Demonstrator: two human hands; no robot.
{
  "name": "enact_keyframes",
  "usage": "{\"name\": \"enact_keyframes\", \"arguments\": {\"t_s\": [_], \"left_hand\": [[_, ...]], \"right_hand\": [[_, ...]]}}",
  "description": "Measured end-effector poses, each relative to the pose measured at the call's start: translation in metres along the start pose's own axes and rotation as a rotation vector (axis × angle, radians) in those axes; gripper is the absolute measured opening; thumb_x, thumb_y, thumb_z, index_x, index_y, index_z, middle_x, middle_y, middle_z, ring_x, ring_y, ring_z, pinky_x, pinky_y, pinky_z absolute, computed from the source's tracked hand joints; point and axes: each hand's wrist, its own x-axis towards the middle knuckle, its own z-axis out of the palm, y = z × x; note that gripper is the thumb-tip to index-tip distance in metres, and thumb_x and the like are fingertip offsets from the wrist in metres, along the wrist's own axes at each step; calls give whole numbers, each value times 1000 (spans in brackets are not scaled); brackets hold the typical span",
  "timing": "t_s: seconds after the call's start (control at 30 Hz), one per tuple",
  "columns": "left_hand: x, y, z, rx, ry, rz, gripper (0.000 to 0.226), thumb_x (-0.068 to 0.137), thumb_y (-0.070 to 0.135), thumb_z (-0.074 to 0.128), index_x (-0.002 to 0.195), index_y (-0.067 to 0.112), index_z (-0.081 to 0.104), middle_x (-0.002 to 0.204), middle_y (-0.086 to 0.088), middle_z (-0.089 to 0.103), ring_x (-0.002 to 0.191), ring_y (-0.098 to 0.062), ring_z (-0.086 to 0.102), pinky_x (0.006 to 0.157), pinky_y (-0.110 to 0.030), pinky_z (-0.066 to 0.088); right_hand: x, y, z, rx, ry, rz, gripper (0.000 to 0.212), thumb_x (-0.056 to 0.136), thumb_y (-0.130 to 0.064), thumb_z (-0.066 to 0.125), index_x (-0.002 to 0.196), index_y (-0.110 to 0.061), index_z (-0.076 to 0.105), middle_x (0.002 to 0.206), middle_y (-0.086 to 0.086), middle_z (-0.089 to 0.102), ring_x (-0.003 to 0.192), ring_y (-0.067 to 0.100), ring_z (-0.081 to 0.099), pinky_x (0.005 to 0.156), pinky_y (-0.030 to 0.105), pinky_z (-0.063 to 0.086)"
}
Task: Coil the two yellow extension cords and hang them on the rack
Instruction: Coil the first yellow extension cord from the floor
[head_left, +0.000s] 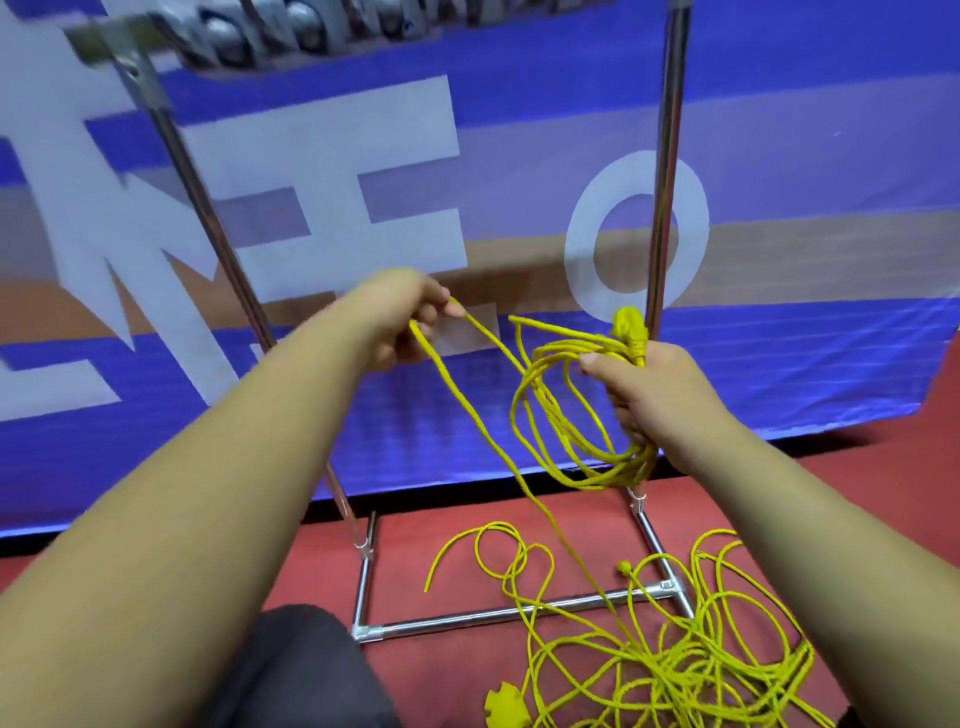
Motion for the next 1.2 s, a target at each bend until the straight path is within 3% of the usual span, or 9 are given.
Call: {"name": "enact_keyframes", "arguments": {"t_s": [0.07, 0.17, 0.33, 0.43, 0.53, 0.77, 0.93, 1.07, 1.2], "left_hand": [[-14, 41, -8, -208, 5, -16, 22, 104, 14, 43, 108, 6, 63, 40, 9, 40, 32, -7, 25, 36, -12, 27], [-27, 67, -1, -332, -16, -58, 21, 109, 14, 39, 107, 3, 57, 42, 1, 51, 34, -5, 37, 34, -16, 41], [-25, 33, 29, -536, -210, -225, 24, 106, 13, 54, 86, 1, 52, 70, -8, 48, 64, -19, 64, 52, -47, 63], [-20, 4, 39, -650, -281, -267, 22, 103, 12, 63, 90, -5, 57, 76, -10, 51, 67, -23, 68, 63, -49, 65], [-11, -22, 47, -762, -223, -282, 23, 101, 13, 67, 89, -5, 59, 78, -11, 52, 69, -22, 67, 59, -47, 64], [5, -81, 65, -817, -148, -316, 16, 99, 9, 68, 95, -5, 60, 86, -13, 53, 75, -24, 67, 52, -38, 63], [12, -109, 69, -680, -117, -295, 36, 101, 25, 69, 108, -6, 52, 109, -18, 64, 83, -30, 74, 58, -39, 65], [5, -116, 65, -241, -75, -215, 26, 105, 19, 56, 118, -3, 58, 99, -16, 71, 80, -26, 76, 67, -43, 66], [-11, -139, 74, 159, -586, -58, 23, 93, 12, 67, 116, 17, 68, 115, -18, 74, 99, -27, 73, 92, -47, 56]], "right_hand": [[0, -3, 7, 36, 18, -12, 38, 80, -45, 75, 75, -10, 60, 58, 6, 36, 46, 21, 31, 47, 31, 30], [3, -3, 17, 104, 62, -17, 38, 90, -37, 75, 75, -8, 56, 55, 3, 38, 45, 22, 33, 47, 32, 32], [2, 5, 29, 42, 25, -17, 37, 103, -35, 67, 77, -9, 61, 56, 4, 55, 50, 24, 51, 47, 35, 47], [-1, 8, 40, 155, -58, 68, 22, 108, -29, 62, 103, -10, 73, 84, 9, 79, 75, 25, 75, 67, 41, 63], [-5, 12, 47, 255, -129, 191, 23, 109, -33, 60, 118, -19, 75, 101, 13, 82, 86, 30, 80, 83, 48, 63], [-11, 13, 60, 292, -153, 308, 35, 109, -38, 59, 100, -6, 71, 76, 5, 73, 55, 21, 67, 54, 33, 59], [-7, 18, 65, 337, -163, 280, 33, 101, -43, 69, 89, -12, 69, 70, 2, 58, 48, 14, 43, 45, 25, 39], [1, 24, 61, 390, -99, 275, 21, 100, -34, 73, 92, -15, 68, 75, 0, 59, 47, 10, 39, 41, 21, 32], [9, 25, 51, 508, -44, 299, 16, 101, -32, 71, 101, -17, 67, 77, -2, 63, 48, 9, 40, 39, 19, 32]]}}
